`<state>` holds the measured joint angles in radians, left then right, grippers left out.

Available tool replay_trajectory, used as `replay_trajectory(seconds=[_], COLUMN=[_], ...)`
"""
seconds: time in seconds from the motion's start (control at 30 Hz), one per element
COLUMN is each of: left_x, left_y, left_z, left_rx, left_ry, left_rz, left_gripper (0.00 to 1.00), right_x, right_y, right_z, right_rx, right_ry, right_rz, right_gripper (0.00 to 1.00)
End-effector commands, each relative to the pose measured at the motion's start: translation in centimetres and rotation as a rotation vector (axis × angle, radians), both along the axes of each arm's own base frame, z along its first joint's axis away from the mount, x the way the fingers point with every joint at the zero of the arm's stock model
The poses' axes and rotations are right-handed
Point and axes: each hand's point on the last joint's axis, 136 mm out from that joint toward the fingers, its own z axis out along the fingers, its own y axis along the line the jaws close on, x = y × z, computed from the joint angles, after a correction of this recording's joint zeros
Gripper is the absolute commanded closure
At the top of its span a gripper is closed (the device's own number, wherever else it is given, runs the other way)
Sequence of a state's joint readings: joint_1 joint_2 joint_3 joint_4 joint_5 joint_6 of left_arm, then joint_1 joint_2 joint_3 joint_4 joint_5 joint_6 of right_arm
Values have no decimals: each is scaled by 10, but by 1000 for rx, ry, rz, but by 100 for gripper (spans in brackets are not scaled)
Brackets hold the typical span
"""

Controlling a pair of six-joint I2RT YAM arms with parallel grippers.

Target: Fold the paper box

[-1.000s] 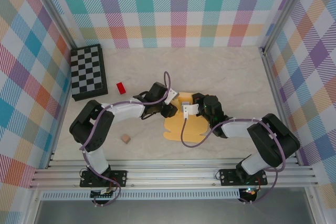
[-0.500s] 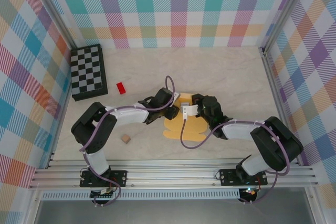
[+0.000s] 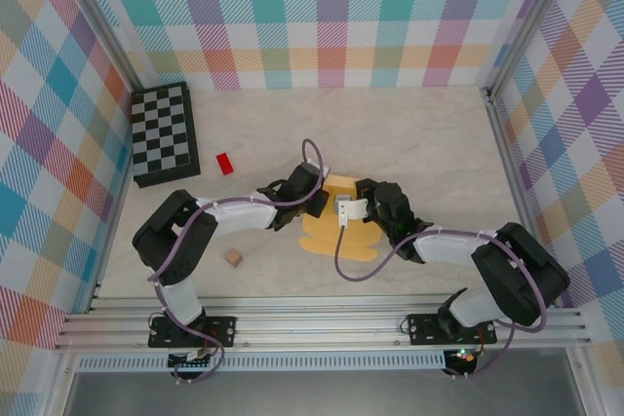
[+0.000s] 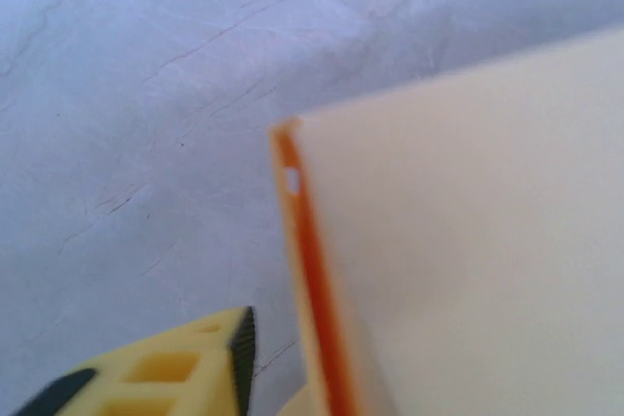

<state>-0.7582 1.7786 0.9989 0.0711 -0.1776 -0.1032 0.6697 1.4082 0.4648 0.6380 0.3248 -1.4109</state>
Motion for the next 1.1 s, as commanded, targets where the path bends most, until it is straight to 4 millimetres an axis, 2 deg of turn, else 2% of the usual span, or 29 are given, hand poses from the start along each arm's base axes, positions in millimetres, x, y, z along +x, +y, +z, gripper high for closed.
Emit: replay_trajectory(seconds=[0.0,0.1,0.23,0.33,0.5,0.6,0.77,0.8,0.87,0.93,1.07], left_x=[13,14,16,16,26,29,23,21,19,17,14], left_y=[-4,-4,-5,-8,16,27,25,26,27,29,30], left_z=[24,19,17,15,9,4,-2,-2,0,0,-1], left_rx=[-64,-42,-45,-55,59,160,230,234,233,245,250], left_ry=[-91,-97,-88,-85,-105,-113,-170,-181,-202,-217,-234], left_rz=[36,21,34,40,170,215,131,118,99,79,57], left_gripper=[55,57,70,76,95,100,100,100,100,100,100], right_x=[-19,-19,-20,-20,-26,-30,-43,-43,-46,-51,-57], right_y=[2,1,0,1,9,11,14,11,3,-6,-11], right_z=[-24,-25,-26,-24,-15,1,37,46,62,77,96], right_rx=[-23,-24,-22,-12,13,124,307,363,468,585,717], right_ry=[119,122,129,131,143,208,340,366,438,530,686], right_rz=[41,39,32,21,2,-31,-27,-44,-72,-94,-119], right_gripper=[100,100,100,100,100,100,90,85,82,74,67])
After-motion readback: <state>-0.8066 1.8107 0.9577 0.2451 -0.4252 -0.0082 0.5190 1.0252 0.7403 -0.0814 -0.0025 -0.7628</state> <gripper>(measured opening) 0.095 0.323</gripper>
